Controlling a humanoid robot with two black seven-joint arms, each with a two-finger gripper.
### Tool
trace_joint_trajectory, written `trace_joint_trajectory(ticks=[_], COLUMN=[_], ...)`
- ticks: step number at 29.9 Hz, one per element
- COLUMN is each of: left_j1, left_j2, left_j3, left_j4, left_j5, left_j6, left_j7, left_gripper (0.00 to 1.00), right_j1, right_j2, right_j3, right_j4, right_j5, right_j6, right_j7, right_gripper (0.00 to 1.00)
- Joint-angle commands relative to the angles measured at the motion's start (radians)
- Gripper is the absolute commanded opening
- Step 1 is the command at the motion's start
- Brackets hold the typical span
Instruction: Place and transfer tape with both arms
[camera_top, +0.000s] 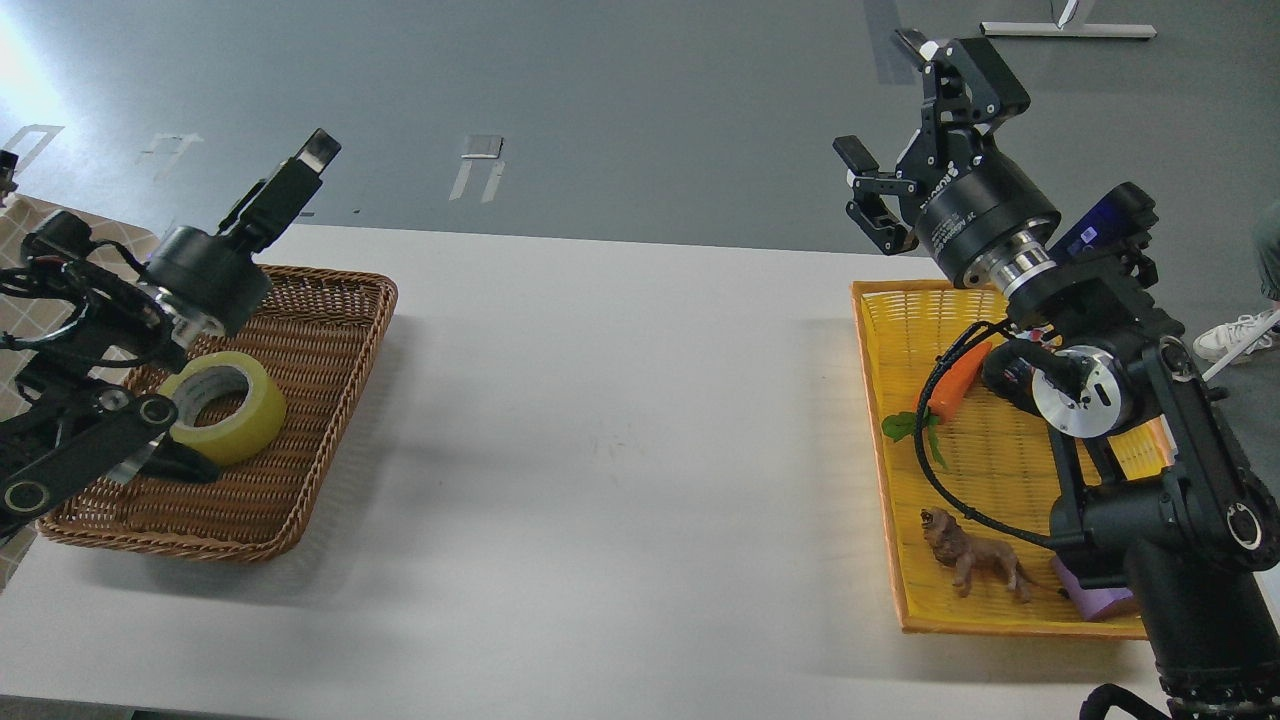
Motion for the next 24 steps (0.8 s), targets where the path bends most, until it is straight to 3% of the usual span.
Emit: trace_joint_trajectory(ticks=[1,4,10,14,19,24], left_j1=[-0.066,-0.155,-0.269,-0.263,-0.26,-0.235], left_j2=[-0.101,-0.207,-0.352,-0.46,-0.506,-0.538], left_j3=[-0.033,-0.041,-0.112,-0.27,-0.305,-0.367], left_j4=[-0.033,-0.02,-0.02,-0.024,-0.023,-0.021], left_j5=[-0.113,-0.225,-0.493,-0.548,-0.548,-0.549], left_j6=[-0.001,-0.067,-0.279,-0.362,-0.362,-0.353], left_j7=[0.003,0.032,0.19,0.209,0.273,0.287], left_gripper=[0.98,0.98,0.98,0.98,0.98,0.98], right_j1=[0.009,0.018,0.061,0.075,0.115,0.134], right_j2=[0.0,0.0,0.0,0.0,0.0,0.0], right_j3=[0.0,0.0,0.0,0.0,0.002,0.0], right_j4=[0.001,0.002,0.001,0.01,0.01,0.01], right_j5=[0.0,0.0,0.002,0.003,0.003,0.003], right_j6=[0.0,0.0,0.004,0.007,0.007,0.007], right_j7=[0.002,0.002,0.006,0.006,0.012,0.014], right_gripper=[1.0,1.0,1.0,1.0,1.0,1.0])
